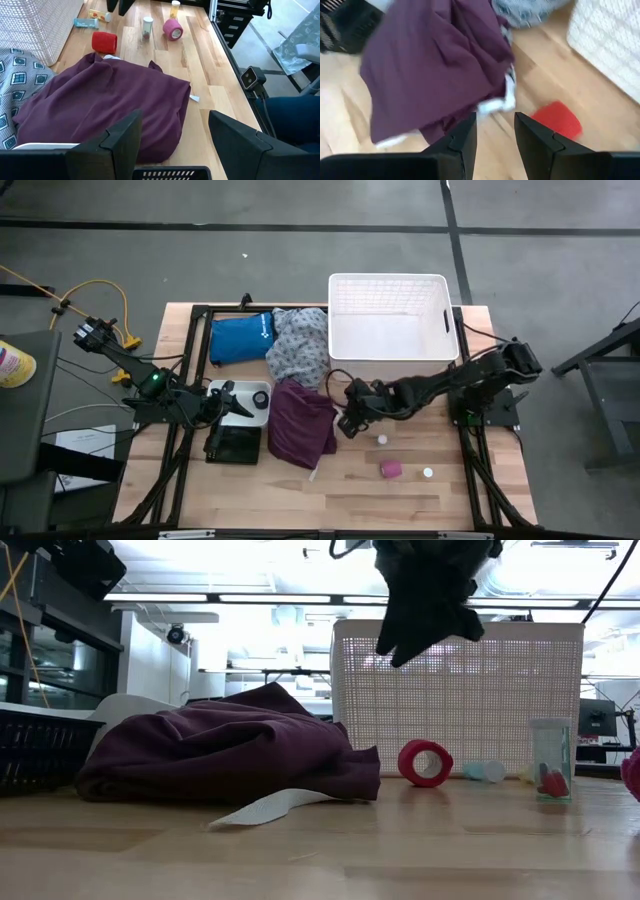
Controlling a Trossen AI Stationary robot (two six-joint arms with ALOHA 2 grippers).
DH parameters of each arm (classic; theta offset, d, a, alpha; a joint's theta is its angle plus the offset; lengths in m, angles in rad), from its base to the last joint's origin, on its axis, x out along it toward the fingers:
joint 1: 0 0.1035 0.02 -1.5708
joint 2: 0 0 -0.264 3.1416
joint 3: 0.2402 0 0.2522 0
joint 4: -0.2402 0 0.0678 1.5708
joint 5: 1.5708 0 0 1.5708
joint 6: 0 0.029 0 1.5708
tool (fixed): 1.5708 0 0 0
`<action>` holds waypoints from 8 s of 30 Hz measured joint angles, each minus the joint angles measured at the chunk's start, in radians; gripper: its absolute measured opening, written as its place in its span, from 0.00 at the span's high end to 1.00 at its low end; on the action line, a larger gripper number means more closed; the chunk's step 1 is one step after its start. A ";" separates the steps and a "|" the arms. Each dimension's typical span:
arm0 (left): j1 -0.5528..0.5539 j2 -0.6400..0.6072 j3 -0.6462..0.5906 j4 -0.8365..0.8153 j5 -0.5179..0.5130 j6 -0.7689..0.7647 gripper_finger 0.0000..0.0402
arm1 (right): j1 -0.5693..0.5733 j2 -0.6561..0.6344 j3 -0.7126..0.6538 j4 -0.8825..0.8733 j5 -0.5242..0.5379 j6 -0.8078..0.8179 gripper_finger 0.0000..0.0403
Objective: Pick & place medical supplies in basket/bin
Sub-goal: Put the red bandage into the white bin
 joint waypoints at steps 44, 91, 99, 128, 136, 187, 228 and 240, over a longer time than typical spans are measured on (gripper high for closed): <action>0.000 0.000 0.000 0.011 0.001 0.000 0.44 | -0.151 0.190 0.260 -0.342 -0.305 0.503 0.70; 0.000 0.000 0.000 0.015 0.000 0.000 0.44 | -0.177 0.365 0.252 -0.405 -0.234 0.680 0.26; 0.000 0.000 0.000 0.014 0.000 0.000 0.44 | -0.177 0.408 0.251 -0.385 -0.236 0.688 0.26; 0.000 0.000 0.000 0.014 0.000 0.000 0.44 | -0.187 0.411 0.250 -0.386 -0.208 0.733 0.26; 0.000 0.000 0.000 0.014 0.000 0.000 0.44 | -0.203 0.424 0.252 -0.363 -0.237 0.727 0.26; 0.000 0.000 0.000 0.014 0.000 0.000 0.44 | -0.169 0.424 0.252 -0.348 -0.190 0.732 0.50; 0.001 0.000 0.000 0.031 0.000 0.000 0.44 | 0.008 0.194 0.252 0.338 0.177 -0.335 0.50; 0.001 0.000 0.000 0.033 0.001 0.000 0.44 | 0.055 0.235 0.252 0.624 0.121 -0.788 0.50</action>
